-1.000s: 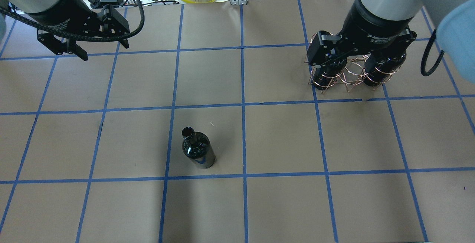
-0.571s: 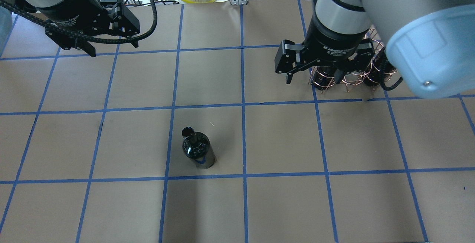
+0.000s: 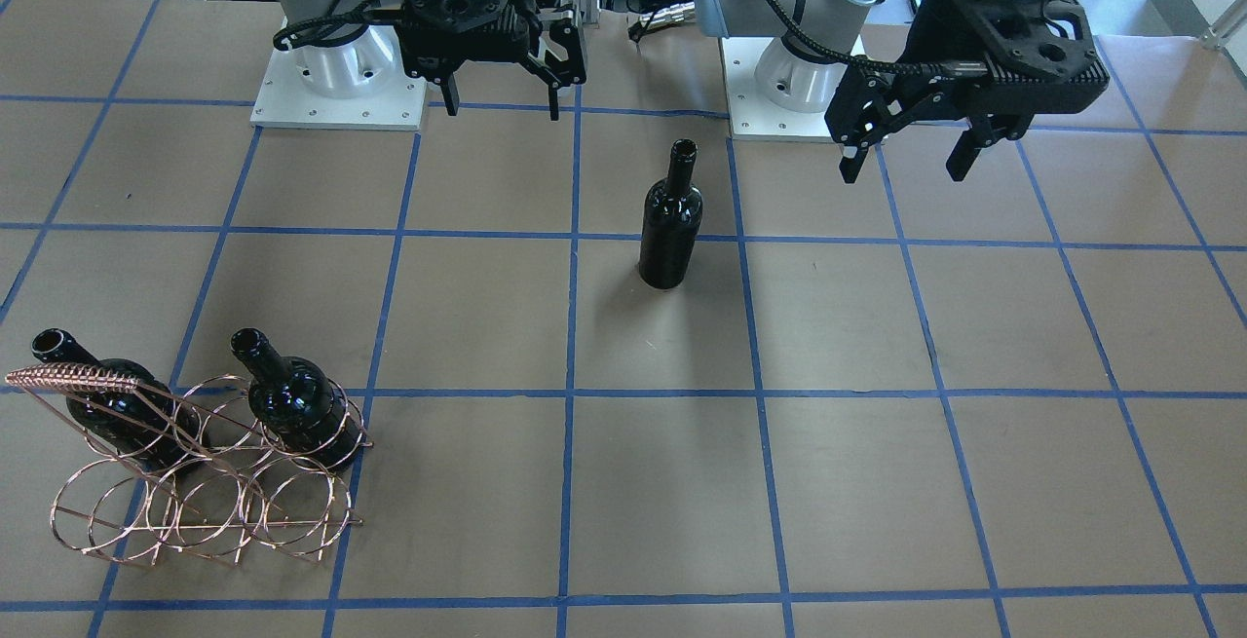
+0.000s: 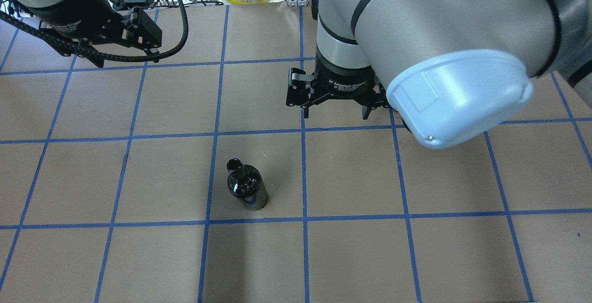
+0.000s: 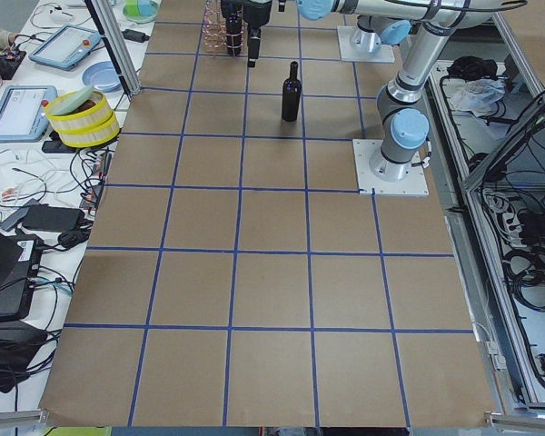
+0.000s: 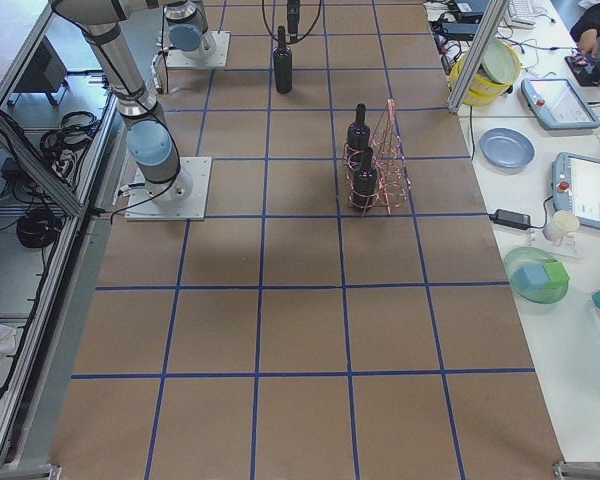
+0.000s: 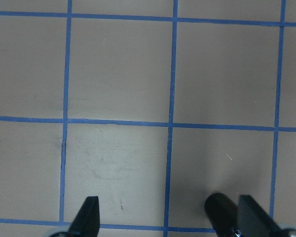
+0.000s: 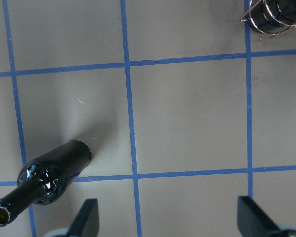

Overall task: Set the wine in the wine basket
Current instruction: 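Move the right gripper over the standing bottle's neck while the left arm rests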

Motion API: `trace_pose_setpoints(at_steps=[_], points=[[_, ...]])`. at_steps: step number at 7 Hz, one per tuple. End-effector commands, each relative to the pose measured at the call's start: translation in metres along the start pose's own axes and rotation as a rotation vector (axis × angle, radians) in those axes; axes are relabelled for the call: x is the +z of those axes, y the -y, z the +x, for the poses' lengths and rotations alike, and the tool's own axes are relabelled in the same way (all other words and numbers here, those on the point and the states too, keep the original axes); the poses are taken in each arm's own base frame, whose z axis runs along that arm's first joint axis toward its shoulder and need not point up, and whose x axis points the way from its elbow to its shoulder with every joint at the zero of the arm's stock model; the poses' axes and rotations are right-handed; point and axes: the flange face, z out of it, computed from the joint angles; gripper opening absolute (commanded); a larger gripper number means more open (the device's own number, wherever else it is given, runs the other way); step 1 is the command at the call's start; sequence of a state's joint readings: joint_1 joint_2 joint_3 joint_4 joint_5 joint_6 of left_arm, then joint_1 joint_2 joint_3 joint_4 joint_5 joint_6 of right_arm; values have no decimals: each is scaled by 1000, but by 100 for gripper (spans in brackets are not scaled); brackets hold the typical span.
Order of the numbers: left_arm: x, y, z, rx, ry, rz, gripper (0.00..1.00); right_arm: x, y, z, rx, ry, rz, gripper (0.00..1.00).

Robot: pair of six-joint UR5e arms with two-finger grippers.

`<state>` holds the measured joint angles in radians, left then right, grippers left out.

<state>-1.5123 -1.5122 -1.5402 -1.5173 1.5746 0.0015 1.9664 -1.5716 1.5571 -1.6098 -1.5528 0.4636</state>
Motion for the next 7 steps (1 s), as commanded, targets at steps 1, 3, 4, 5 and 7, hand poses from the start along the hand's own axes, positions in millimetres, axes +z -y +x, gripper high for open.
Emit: trace_pose_setpoints(at_steps=[1,3,4,5,7], points=[[-3,-1,-6,-9,-2,4,100,20,-13,-46,34,16,15,100],[3,-2,-5,-6,-2,-6,100,38,-29,-81,56,20,11,100],[-1,-3,-4,-6,-4,0,100,47,-33,-101,64,39,36,100],[2,-3,-6,-7,0,-5,100,49,-32,-114,83,45,39,100],[5,-2,-12,-15,6,-13,100,59,-29,-146,82,21,55,100]])
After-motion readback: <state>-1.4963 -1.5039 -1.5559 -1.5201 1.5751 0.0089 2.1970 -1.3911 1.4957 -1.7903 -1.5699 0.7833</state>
